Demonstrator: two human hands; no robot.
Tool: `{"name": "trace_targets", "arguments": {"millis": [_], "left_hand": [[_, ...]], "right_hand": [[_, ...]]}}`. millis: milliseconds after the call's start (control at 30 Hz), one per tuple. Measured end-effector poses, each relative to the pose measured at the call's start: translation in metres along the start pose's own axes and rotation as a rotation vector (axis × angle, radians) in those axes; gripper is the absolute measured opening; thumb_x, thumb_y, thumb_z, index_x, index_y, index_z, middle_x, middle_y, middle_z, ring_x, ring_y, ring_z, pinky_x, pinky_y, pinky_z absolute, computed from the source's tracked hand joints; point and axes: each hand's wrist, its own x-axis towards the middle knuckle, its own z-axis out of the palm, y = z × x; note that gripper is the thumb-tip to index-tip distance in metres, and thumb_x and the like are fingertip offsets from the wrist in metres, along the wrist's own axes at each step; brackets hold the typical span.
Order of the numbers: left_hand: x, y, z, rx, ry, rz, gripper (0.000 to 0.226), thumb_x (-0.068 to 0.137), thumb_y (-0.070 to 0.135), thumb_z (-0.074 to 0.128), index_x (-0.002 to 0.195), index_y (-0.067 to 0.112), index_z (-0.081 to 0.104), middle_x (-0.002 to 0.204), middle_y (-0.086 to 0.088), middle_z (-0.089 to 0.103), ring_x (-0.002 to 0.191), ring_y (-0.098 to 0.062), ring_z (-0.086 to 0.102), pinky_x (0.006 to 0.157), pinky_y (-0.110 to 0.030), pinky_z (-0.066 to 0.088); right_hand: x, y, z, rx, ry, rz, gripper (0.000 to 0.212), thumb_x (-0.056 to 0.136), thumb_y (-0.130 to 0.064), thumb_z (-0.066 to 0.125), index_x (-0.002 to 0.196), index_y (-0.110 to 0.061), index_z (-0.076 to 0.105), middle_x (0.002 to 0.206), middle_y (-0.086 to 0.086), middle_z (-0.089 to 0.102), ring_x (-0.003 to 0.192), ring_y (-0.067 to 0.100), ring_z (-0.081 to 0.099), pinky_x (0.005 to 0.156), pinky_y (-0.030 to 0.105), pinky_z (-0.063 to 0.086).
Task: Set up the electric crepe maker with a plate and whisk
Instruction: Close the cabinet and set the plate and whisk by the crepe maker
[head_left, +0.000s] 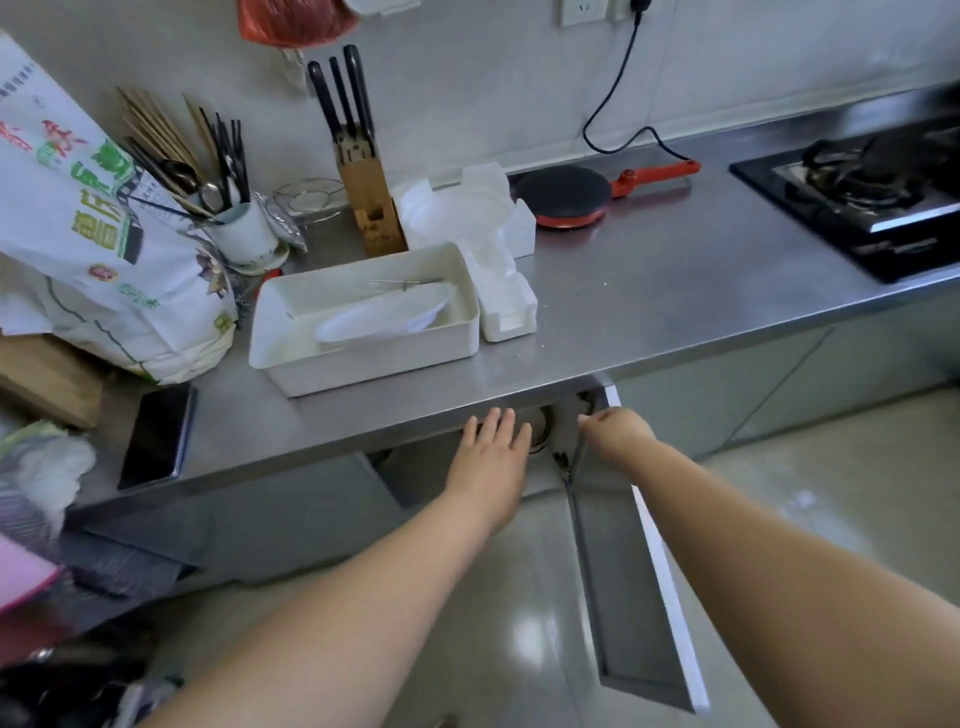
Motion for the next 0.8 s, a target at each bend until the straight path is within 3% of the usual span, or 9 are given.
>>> {"name": "trace_targets", "arguments": {"millis": [67,200,267,333,500,567,667,800], "left_hand": [[-0.006,0.057,0.018,0.025,-0.124,0.182,0.069,0.099,0.035,0.048,0.156,0.015,0.015,0.165,-0.009,0.003,0.153,-0.026,0.000,0.123,-0.046,0.001],[0.002,0.133,0.038,0.100,-0.210,0.433,0.066,0.101,0.043,0.040,0.157,0.017,0.016,0.165,-0.005,0.006,0.153,-0.023,0.001,0.122,-0.051,0.004],[0.002,0.164,0.047,0.185,-0.241,0.544,0.061,0.101,0.045,0.038,0.154,0.019,0.023,0.165,-0.006,0.009,0.153,-0.023,0.003,0.120,-0.052,0.008],[0.006,0.178,0.057,0.295,-0.296,0.604,0.054,0.101,0.048,0.037,0.148,0.021,0.035,0.162,-0.007,0.020,0.152,-0.024,0.007,0.119,-0.052,0.012],[0.008,0.174,0.060,0.412,-0.390,0.600,0.050,0.103,0.047,0.029,0.140,0.020,0.049,0.154,-0.005,0.039,0.148,-0.027,0.021,0.120,-0.048,0.007],[0.003,0.165,0.058,0.413,-0.375,0.591,0.051,0.104,0.046,0.027,0.139,0.018,0.051,0.151,-0.005,0.043,0.146,-0.028,0.025,0.120,-0.047,0.009],[-0.010,0.131,0.067,0.419,-0.359,0.555,0.050,0.103,0.046,0.030,0.137,0.017,0.053,0.149,-0.005,0.044,0.148,-0.026,0.020,0.119,-0.046,0.015],[-0.024,0.067,0.078,0.350,-0.371,0.473,0.047,0.102,0.043,0.039,0.135,0.015,0.057,0.158,-0.006,0.032,0.153,-0.020,0.004,0.123,-0.046,0.005]], "right_hand": [[-0.001,0.034,-0.015,0.004,-0.019,0.053,0.048,0.101,-0.034,0.039,0.124,0.002,0.060,0.128,0.023,0.060,0.120,0.036,0.056,0.096,0.035,0.045],[0.001,0.093,-0.035,0.027,-0.091,0.137,0.066,0.100,-0.050,0.030,0.135,0.002,0.051,0.136,0.020,0.054,0.121,0.036,0.052,0.100,0.037,0.040],[-0.001,0.117,-0.037,0.055,-0.162,0.168,0.070,0.097,-0.058,0.030,0.130,-0.001,0.054,0.120,0.014,0.060,0.094,0.028,0.057,0.080,0.033,0.042],[-0.002,0.130,-0.029,0.036,-0.226,0.171,0.071,0.095,-0.063,0.028,0.122,-0.005,0.058,0.097,0.007,0.058,0.071,0.019,0.049,0.063,0.028,0.035],[-0.011,0.131,-0.002,-0.028,-0.327,0.117,0.060,0.097,-0.060,0.025,0.079,-0.013,0.057,0.070,0.004,0.052,0.059,0.019,0.045,0.063,0.030,0.036],[-0.012,0.126,0.007,-0.030,-0.336,0.105,0.060,0.098,-0.059,0.025,0.080,-0.011,0.058,0.078,0.007,0.057,0.067,0.021,0.052,0.074,0.031,0.038],[-0.007,0.111,0.024,0.007,-0.341,0.118,0.069,0.097,-0.059,0.027,0.126,-0.003,0.055,0.121,0.013,0.059,0.109,0.028,0.055,0.088,0.033,0.034],[-0.001,0.080,0.057,0.068,-0.355,0.130,0.075,0.094,-0.064,0.030,0.138,-0.006,0.047,0.133,0.012,0.056,0.118,0.028,0.053,0.103,0.040,0.039]]}}
